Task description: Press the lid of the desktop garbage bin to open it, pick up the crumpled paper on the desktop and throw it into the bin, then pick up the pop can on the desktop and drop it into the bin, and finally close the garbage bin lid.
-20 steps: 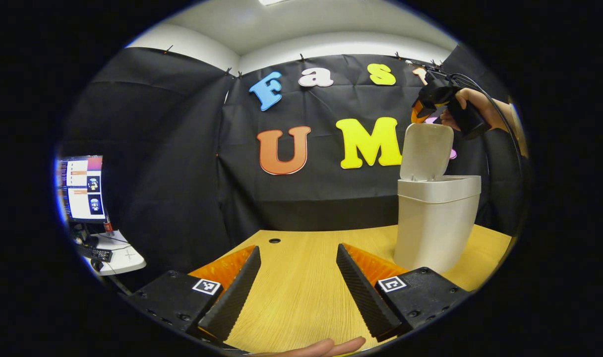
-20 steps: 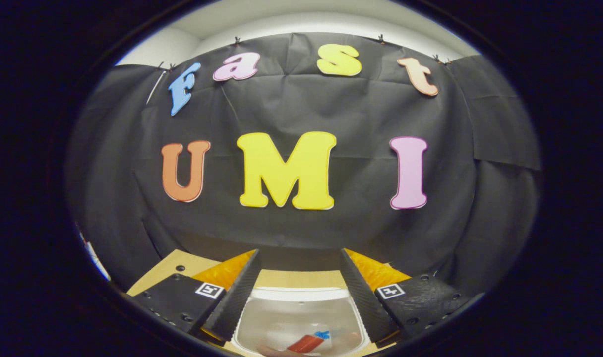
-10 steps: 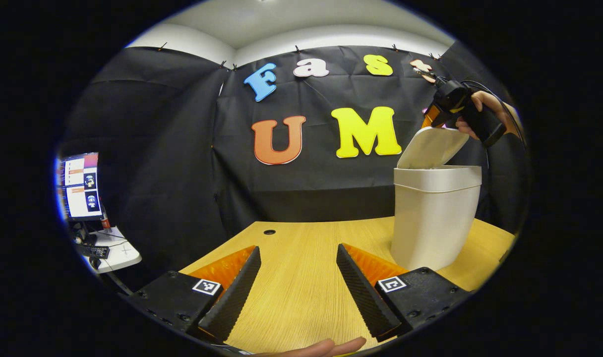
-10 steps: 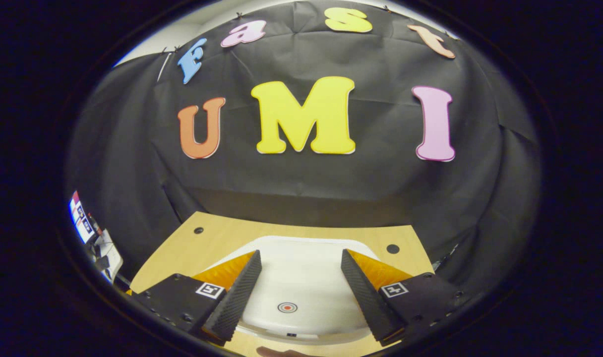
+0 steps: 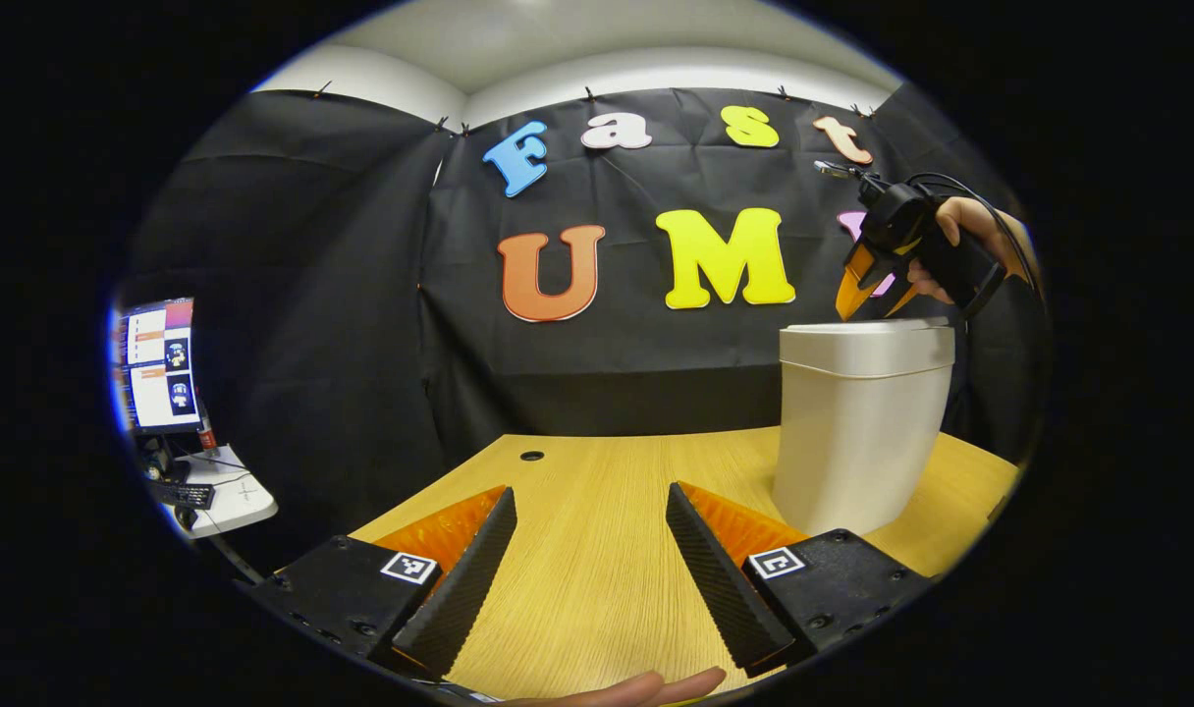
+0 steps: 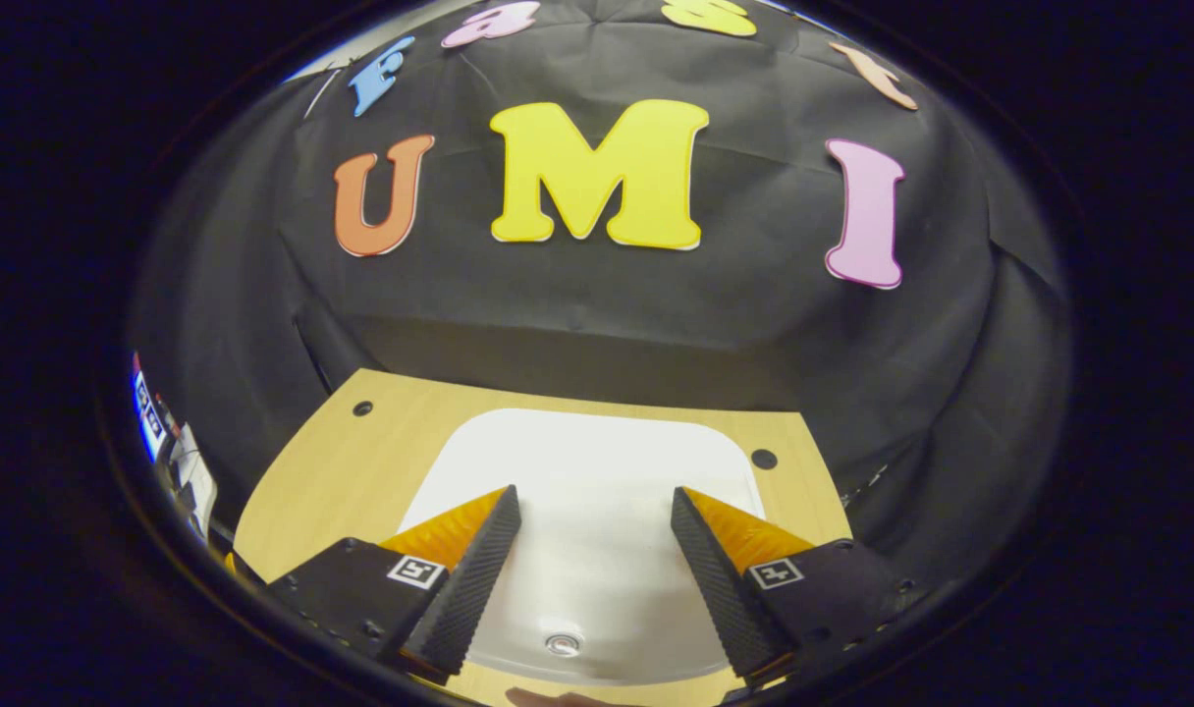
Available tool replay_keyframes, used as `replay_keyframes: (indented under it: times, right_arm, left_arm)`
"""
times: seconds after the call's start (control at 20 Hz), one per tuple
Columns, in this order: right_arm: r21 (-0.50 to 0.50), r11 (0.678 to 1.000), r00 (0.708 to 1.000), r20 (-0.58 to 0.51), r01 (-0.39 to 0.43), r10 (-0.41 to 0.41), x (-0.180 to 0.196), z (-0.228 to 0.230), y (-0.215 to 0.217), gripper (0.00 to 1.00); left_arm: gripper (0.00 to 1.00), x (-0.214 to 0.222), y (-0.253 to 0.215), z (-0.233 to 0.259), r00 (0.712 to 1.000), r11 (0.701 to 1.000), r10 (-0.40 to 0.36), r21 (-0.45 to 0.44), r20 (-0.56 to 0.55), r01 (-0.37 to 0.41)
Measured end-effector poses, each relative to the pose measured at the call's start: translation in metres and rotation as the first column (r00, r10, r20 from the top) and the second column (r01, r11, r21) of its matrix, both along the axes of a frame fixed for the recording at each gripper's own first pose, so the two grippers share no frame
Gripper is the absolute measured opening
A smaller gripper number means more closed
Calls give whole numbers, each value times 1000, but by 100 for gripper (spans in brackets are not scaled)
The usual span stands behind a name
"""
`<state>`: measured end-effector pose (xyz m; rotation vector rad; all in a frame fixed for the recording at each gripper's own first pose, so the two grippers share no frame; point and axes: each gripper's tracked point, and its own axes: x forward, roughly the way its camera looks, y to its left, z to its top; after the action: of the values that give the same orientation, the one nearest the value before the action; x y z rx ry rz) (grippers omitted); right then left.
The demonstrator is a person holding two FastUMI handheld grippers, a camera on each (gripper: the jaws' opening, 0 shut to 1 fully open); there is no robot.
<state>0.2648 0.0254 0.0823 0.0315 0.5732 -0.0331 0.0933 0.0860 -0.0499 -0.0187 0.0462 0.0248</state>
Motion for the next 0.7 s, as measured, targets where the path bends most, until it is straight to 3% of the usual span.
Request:
replay_keyframes:
  times: [0.7]
  right_arm:
    - [17,1000,1000,18,0,0,-3,-5,1,97]
  left_arm:
    - [99,0,12,-6,999,1000,12,-25,-30,-13]
